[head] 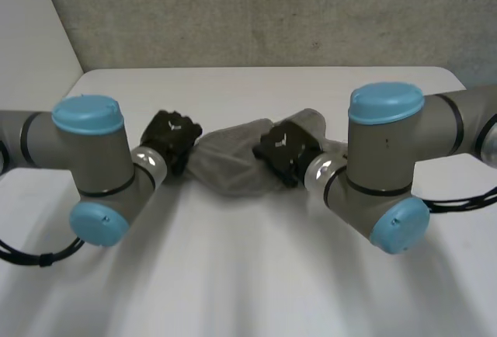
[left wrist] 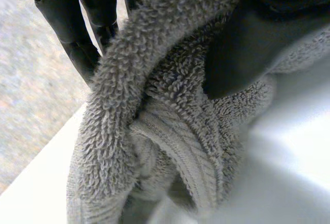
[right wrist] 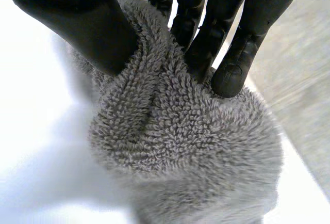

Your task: Fold the towel.

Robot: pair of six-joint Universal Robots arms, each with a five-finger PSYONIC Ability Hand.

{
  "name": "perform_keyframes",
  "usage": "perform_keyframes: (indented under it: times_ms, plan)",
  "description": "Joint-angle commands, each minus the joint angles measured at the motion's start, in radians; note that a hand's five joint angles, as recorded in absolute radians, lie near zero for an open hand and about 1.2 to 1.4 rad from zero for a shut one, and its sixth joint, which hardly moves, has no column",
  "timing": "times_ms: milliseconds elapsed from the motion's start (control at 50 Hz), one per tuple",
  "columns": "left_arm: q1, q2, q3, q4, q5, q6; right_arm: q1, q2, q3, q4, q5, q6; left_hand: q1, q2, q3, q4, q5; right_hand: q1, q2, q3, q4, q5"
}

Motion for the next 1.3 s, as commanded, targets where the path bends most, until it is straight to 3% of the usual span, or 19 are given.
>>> perform_keyframes:
  times_ms: [20, 40, 80, 200, 480, 740, 960, 1060, 1100, 1160, 1240, 1300]
  plan:
    - [-0.001, 0.083, -0.114, -0.011, -0.002, -0.002, -0.009, -0.002, 0.023, 0.115, -0.003, -0.009, -0.059, -0.124, -0.184, -0.157, -0.273, -0.555, -0.535, -0.557, -0.575, -0.565]
    - [-0.001, 0.114, -0.151, -0.010, 0.000, -0.002, -0.009, -0.018, 0.032, 0.114, -0.003, -0.007, -0.146, -0.212, -0.272, -0.245, -0.360, -0.721, -0.701, -0.722, -0.741, -0.730]
    - [-0.001, 0.146, -0.184, -0.002, 0.000, -0.002, -0.011, -0.042, 0.041, 0.111, -0.003, -0.004, -0.257, -0.323, -0.383, -0.356, -0.472, -0.807, -0.787, -0.808, -0.827, -0.816]
    - [-0.020, 0.249, -0.281, -0.001, 0.000, -0.002, -0.014, -0.127, 0.049, 0.086, -0.005, 0.106, -0.569, -0.635, -0.695, -0.668, -0.783, -0.883, -0.864, -0.885, -0.903, -0.893]
    - [-0.026, 0.347, -0.412, 0.001, 0.000, -0.002, -0.091, -0.165, -0.138, 0.203, -0.071, 0.128, -0.793, -0.859, -0.919, -0.892, -1.007, -1.007, -0.987, -1.008, -1.027, -1.017]
    - [-0.018, 0.387, -0.504, 0.047, -0.005, -0.002, -0.206, 0.087, -0.365, 0.244, -0.066, 0.063, -0.843, -0.909, -0.969, -0.941, -1.057, -0.972, -0.952, -0.973, -0.992, -0.981]
    - [0.048, 0.396, -0.527, 0.107, 0.003, -0.004, -0.227, 0.223, -0.471, 0.424, -0.075, 0.005, -0.837, -0.903, -0.963, -0.936, -1.051, -0.942, -0.923, -0.944, -0.962, -0.952]
    - [0.079, 0.390, -0.531, 0.102, 0.014, -0.004, -0.242, 0.231, -0.471, 0.422, -0.075, 0.016, -0.834, -0.900, -0.960, -0.933, -1.048, -0.740, -0.720, -0.741, -0.760, -0.749]
    - [0.089, 0.387, -0.544, 0.101, 0.035, -0.004, -0.242, 0.232, -0.471, 0.407, -0.074, 0.025, -0.831, -0.897, -0.957, -0.930, -1.045, -0.445, -0.425, -0.446, -0.465, -0.455]
    - [0.102, 0.387, -0.556, 0.101, 0.080, -0.004, -0.241, 0.232, -0.466, 0.394, -0.072, 0.037, -0.825, -0.891, -0.951, -0.924, -1.039, -0.326, -0.306, -0.327, -0.346, -0.335]
    - [0.118, 0.387, -0.564, 0.098, 0.126, -0.005, -0.242, 0.223, -0.439, 0.364, -0.072, 0.091, -0.805, -0.871, -0.931, -0.903, -1.019, 0.063, 0.083, 0.062, 0.043, 0.054]
    - [0.140, 0.389, -0.576, 0.091, 0.167, -0.005, -0.244, 0.206, -0.404, 0.347, -0.072, 0.120, -0.775, -0.841, -0.901, -0.874, -0.990, 0.078, 0.098, 0.077, 0.058, 0.069]
